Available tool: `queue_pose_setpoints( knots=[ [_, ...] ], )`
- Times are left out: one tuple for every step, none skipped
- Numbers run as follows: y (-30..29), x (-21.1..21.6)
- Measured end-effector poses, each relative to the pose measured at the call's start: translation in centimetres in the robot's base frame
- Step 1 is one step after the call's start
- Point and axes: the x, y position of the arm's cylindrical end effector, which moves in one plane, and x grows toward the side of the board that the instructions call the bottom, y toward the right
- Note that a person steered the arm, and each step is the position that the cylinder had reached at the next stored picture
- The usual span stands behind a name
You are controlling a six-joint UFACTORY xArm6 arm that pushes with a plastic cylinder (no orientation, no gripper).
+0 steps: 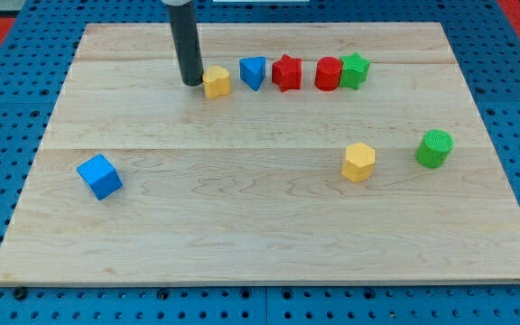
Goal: Move the yellow hexagon up a bit
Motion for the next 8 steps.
queue_pose_setpoints(
  knots=[
    [-2.4,2.4],
    [-1.4,3.3],
    [1.2,1.5],
    [2.3,0.1],
    [2.6,4.2],
    [8.0,9.9],
    [14.9,14.1],
    [18.7,16.0]
  ],
)
